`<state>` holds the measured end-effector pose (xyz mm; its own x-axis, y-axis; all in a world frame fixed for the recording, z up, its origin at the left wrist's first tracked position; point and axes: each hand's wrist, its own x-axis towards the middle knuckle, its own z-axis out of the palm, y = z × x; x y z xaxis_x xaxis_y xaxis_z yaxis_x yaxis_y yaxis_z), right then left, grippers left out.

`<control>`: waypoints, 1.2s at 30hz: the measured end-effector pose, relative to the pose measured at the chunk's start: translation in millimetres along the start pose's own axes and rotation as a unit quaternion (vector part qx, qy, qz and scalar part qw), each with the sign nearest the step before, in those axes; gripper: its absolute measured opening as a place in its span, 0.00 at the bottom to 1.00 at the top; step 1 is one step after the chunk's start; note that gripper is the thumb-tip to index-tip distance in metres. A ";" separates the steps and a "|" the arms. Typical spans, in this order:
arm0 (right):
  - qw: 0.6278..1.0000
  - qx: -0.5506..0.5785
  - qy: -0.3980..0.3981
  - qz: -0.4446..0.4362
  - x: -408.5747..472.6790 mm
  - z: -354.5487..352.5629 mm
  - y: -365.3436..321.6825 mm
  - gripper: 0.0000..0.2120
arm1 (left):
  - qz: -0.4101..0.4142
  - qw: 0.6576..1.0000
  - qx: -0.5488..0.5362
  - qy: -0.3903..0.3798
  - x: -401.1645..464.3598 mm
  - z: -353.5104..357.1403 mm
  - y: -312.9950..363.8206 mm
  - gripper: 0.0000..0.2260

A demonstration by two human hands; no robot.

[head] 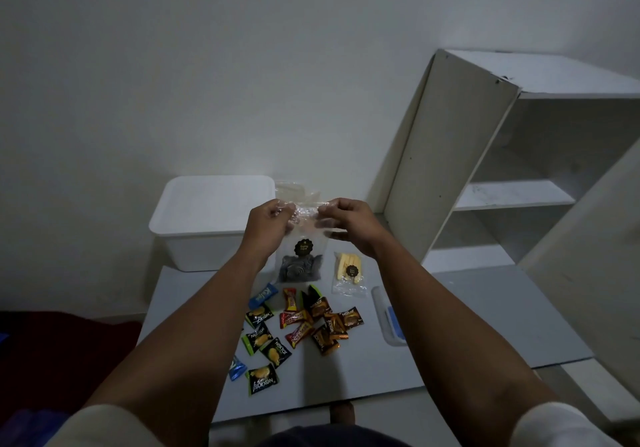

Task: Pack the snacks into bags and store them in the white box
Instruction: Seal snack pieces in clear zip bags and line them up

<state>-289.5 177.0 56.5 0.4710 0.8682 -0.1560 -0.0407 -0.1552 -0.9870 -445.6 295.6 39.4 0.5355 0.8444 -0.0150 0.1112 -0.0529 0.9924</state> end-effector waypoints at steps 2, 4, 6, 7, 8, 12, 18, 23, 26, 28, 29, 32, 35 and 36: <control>1.000 0.015 0.009 -0.003 0.5 1.6 0.3 0.03 | -0.009 1.000 -0.004 0.006 1.1 0.5 -1.8 0.10; 1.000 0.022 0.014 -0.007 1.8 3.9 0.2 0.04 | -0.021 0.999 -0.025 0.009 0.9 1.3 -1.1 0.11; 1.000 0.028 0.009 -0.010 1.9 5.1 -0.9 0.04 | -0.033 0.998 -0.051 0.002 0.4 2.2 -0.2 0.11; 1.000 0.029 0.006 -0.009 2.1 5.3 -1.3 0.03 | -0.033 0.998 -0.050 -0.001 -0.1 2.7 0.2 0.11; 0.999 0.031 0.003 -0.008 2.2 5.7 -1.8 0.02 | -0.029 0.999 -0.041 -0.002 -0.3 3.1 -0.1 0.10; 0.998 0.055 0.005 -0.006 2.4 7.4 -0.2 0.07 | -0.012 0.999 -0.025 0.017 -0.3 3.5 0.1 0.09; 0.997 0.075 0.025 -0.013 -0.6 8.9 2.5 0.04 | -0.025 0.998 -0.051 0.011 -3.2 4.5 1.6 0.06; 0.993 0.082 0.073 -0.030 -0.8 10.0 0.2 0.06 | -0.039 0.995 -0.089 -0.009 -7.4 6.4 1.3 0.09; 0.993 0.086 0.073 -0.026 -2.0 7.7 0.5 0.06 | -0.024 0.997 -0.076 -0.013 -9.5 4.4 1.6 0.11; 0.994 0.078 0.065 -0.025 -3.1 7.9 0.9 0.06 | -0.020 0.998 -0.063 -0.014 -9.2 4.0 1.5 0.11; 0.995 0.072 0.061 -0.026 -3.7 8.7 1.0 0.05 | -0.019 0.998 -0.057 -0.018 -8.7 4.2 1.6 0.11; 0.996 0.068 0.055 -0.032 -4.8 12.9 0.4 0.06 | -0.014 0.998 -0.053 -0.028 -8.2 4.0 2.6 0.11; 0.995 0.067 0.061 -0.033 -4.6 14.3 -2.2 0.04 | -0.021 0.997 -0.061 -0.037 -9.2 3.5 3.5 0.11; 0.995 0.064 0.064 -0.035 -4.6 14.5 -3.5 0.04 | -0.026 0.997 -0.065 -0.040 -9.8 3.9 3.6 0.10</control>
<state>-304.3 180.4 60.1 0.5849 0.8062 -0.0887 -0.1114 -0.0284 -0.9934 -447.2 285.1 42.6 0.5981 0.7982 -0.0715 0.0348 0.0632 0.9974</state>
